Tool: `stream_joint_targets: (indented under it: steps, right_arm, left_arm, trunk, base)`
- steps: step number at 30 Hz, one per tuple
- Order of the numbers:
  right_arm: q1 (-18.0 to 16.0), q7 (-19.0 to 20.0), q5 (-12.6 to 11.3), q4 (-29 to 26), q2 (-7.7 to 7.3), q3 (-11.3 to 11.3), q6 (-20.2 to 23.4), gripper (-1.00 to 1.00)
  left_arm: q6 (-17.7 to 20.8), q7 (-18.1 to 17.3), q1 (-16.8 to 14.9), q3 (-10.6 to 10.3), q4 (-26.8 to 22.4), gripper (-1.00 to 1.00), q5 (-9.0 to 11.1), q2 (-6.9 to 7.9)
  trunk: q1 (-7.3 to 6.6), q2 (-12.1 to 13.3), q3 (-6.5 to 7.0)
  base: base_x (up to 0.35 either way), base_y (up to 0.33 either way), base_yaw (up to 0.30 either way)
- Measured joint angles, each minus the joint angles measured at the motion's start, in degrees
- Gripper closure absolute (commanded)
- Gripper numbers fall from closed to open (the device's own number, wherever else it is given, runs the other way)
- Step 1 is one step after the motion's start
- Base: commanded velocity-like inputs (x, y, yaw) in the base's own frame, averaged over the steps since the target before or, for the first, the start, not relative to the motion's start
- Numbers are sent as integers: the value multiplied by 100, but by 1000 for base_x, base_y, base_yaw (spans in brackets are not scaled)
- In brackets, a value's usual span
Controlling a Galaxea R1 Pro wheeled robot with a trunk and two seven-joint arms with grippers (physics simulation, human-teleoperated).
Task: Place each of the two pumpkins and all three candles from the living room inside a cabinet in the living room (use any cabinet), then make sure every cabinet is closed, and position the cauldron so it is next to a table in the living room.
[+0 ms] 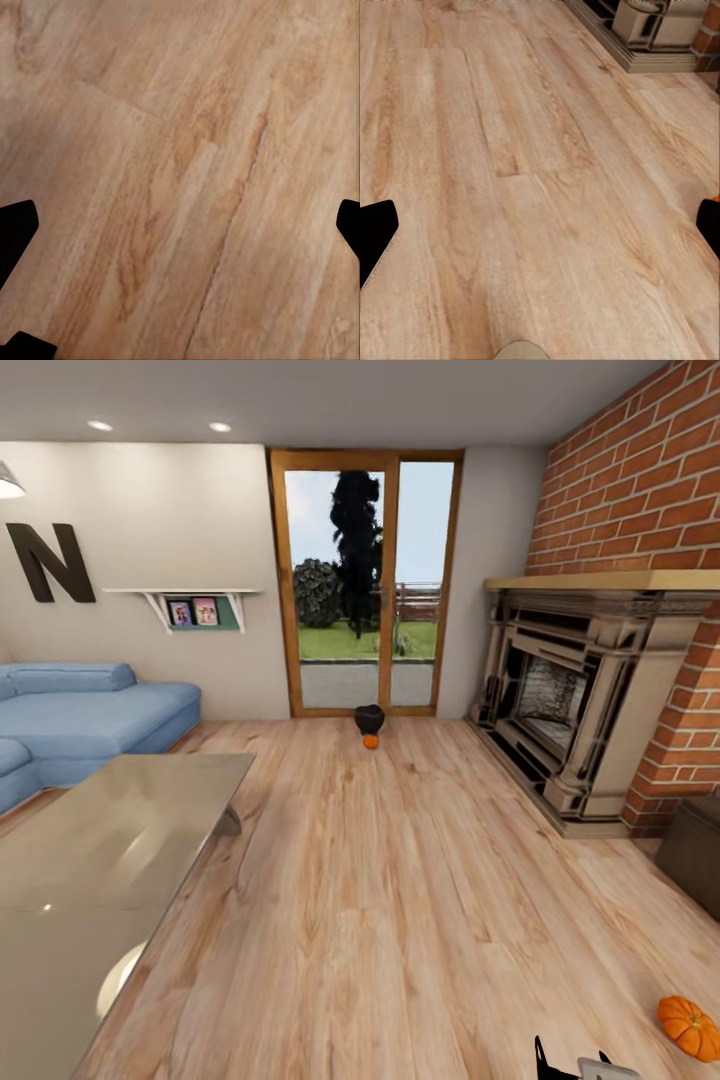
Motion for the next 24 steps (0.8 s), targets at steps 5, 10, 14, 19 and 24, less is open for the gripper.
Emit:
stream_joint_targets:
  steps: [5,10,14,19,24]
  right_arm:
    - [0,1,0,0,0,0,1,-100]
    - [0,0,0,0,0,0,0,-100]
    - [0,-1,0,0,0,0,7,-100]
    - [0,-1,0,0,-9,0,5,-100]
    - [0,-1,0,0,-14,0,1,-100]
  left_arm:
    - [-1,3,0,1,0,-100,0,0]
    - [0,3,0,1,0,-100,0,0]
    - [1,2,0,1,0,-100,0,1]
    - [1,2,0,1,0,-100,1,1]
    - [1,2,0,1,0,-100,0,0]
  trunk:
    - [0,0,0]
    - [0,0,0]
    - [0,0,0]
    - [0,0,0]
    - [0,0,0]
  base:
    - [332,134,0]
    - [332,54,0]
    - [332,6,0]
    - [332,0,0]
    - [332,0,0]
